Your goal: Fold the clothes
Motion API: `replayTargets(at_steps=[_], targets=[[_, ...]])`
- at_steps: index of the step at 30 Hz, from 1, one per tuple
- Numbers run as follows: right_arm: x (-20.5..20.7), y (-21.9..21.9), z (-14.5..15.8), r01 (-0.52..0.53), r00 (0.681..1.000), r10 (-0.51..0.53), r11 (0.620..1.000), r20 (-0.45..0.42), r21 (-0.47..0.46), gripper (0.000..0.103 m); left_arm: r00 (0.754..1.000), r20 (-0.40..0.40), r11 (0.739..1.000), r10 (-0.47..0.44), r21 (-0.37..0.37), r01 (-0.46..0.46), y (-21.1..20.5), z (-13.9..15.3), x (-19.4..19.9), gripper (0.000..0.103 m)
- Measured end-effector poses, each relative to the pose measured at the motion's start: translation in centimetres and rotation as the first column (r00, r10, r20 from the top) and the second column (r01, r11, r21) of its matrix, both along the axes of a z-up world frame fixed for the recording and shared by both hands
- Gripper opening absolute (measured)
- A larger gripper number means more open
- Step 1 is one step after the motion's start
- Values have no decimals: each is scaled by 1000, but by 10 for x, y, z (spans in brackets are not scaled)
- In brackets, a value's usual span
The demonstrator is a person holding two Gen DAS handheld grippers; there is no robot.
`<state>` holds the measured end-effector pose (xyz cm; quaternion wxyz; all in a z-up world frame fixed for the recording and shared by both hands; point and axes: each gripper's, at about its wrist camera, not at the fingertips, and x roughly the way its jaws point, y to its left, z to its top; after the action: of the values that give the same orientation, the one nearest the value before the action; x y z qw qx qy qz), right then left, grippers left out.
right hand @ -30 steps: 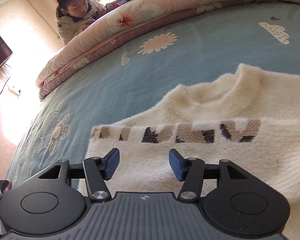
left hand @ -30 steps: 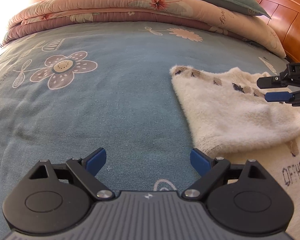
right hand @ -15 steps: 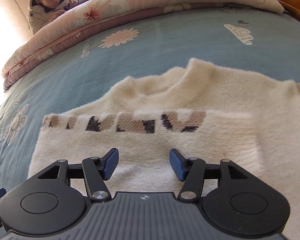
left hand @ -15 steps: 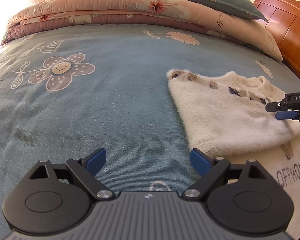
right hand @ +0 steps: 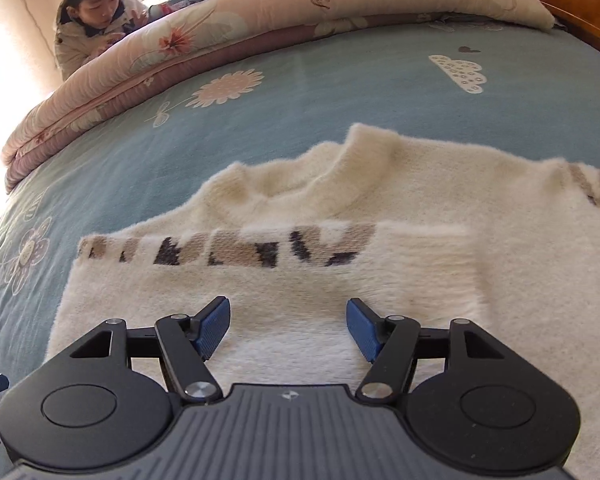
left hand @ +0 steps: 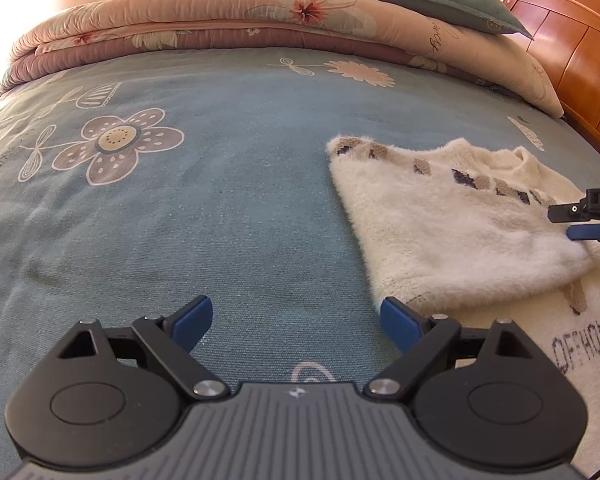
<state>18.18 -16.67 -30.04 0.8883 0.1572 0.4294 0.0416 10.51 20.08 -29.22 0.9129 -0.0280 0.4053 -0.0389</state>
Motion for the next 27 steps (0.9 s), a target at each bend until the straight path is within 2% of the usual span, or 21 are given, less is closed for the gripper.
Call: replayTargets(at_steps=[1,3,9,12,15,17,20,22,23,27], targets=[[-2,-12,1,54,998,-54,998,-10,-9,69,1000,3,1000,-1,-3,1,0,1,-1,91],[-5,-22,4,98,995,-99,995,-2,-29,69,1000,6,1000,-7,-4,7,-2,2,-2,91],[4,6,11,-13,998,11,999,61,44,73,1000,4,1000,-16,15,16,-7,1,-1,91],[17,26,3,-58,998,56,997,41,50,74,1000,0,1000,-13,19,13,-7,-1,0,91],[17,46,-4,-30,999,31,999,28,-33,74,1000,-3,1000,-9,19,10,-7,-1,1,91],[9,62,-1,-93,994,96,994,44,-58,74,1000,-2,1000,-13,20,13,-7,-1,1,91],[-8,92,0,-183,979,199,953,43,-242,74,1000,-1,1000,-19,21,20,-9,-1,-1,91],[-18,99,-5,-222,971,238,920,9,-324,74,1000,3,1000,-24,20,24,-9,0,-1,91],[-24,99,-7,-235,969,248,911,-5,-339,75,1000,4,999,-26,19,26,-10,1,-1,91],[-42,85,0,-247,968,252,923,-22,-294,79,1000,9,1000,-21,5,20,-8,3,-1,91]])
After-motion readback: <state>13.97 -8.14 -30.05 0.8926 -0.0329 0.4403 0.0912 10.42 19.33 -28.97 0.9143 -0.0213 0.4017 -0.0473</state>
